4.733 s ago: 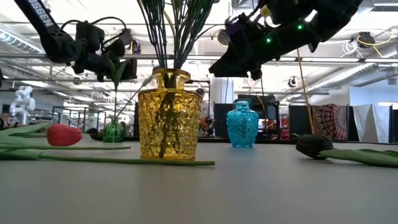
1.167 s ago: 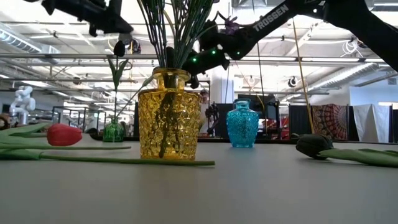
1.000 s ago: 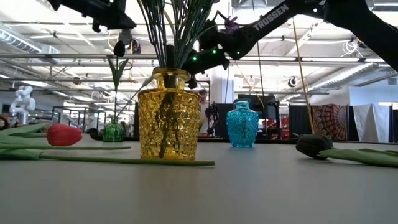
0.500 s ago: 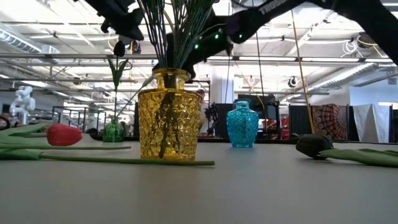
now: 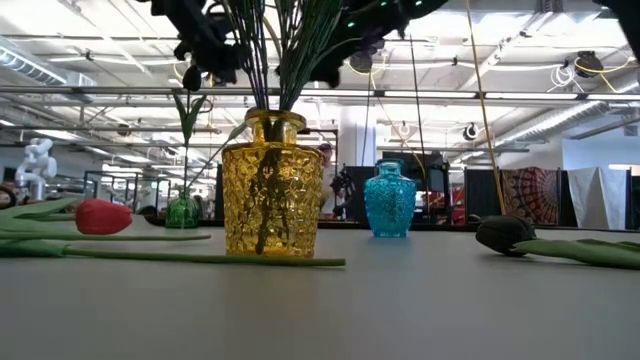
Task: Sort flowers into vase by color
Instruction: Put the bottom black flower into the green vase
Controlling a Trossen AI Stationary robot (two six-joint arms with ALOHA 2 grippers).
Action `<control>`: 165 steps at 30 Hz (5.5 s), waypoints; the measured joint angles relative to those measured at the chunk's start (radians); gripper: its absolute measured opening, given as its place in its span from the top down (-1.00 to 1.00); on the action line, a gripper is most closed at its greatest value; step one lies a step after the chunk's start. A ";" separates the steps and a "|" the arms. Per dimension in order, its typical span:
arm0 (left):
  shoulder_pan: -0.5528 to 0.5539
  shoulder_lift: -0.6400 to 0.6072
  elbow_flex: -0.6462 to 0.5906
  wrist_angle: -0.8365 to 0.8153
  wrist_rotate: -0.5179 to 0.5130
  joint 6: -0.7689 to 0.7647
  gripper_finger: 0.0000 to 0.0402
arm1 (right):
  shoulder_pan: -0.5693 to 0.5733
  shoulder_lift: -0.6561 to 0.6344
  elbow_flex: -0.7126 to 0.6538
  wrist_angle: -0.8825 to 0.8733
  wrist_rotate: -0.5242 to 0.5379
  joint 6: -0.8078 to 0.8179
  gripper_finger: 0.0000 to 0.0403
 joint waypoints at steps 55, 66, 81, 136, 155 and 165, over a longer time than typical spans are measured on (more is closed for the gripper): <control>0.103 0.125 0.070 -0.082 0.165 0.048 0.52 | 0.007 -0.800 -0.684 -0.006 0.018 0.030 0.94; 0.102 0.129 0.069 -0.057 0.193 0.018 0.11 | 0.007 -0.800 -0.684 -0.006 0.018 0.030 0.94; 0.119 0.184 0.069 0.013 0.163 -0.035 0.12 | 0.007 -0.799 -0.684 -0.006 0.018 0.030 0.94; 0.162 0.271 0.067 -0.057 0.174 -0.062 0.12 | 0.007 -0.799 -0.683 -0.006 0.018 0.030 0.94; 0.183 0.274 0.067 -0.038 0.125 -0.061 0.12 | 0.007 -0.799 -0.683 -0.006 0.018 0.030 0.94; 0.183 0.275 0.067 -0.057 0.136 -0.062 0.12 | 0.007 -0.799 -0.683 -0.006 0.018 0.030 0.94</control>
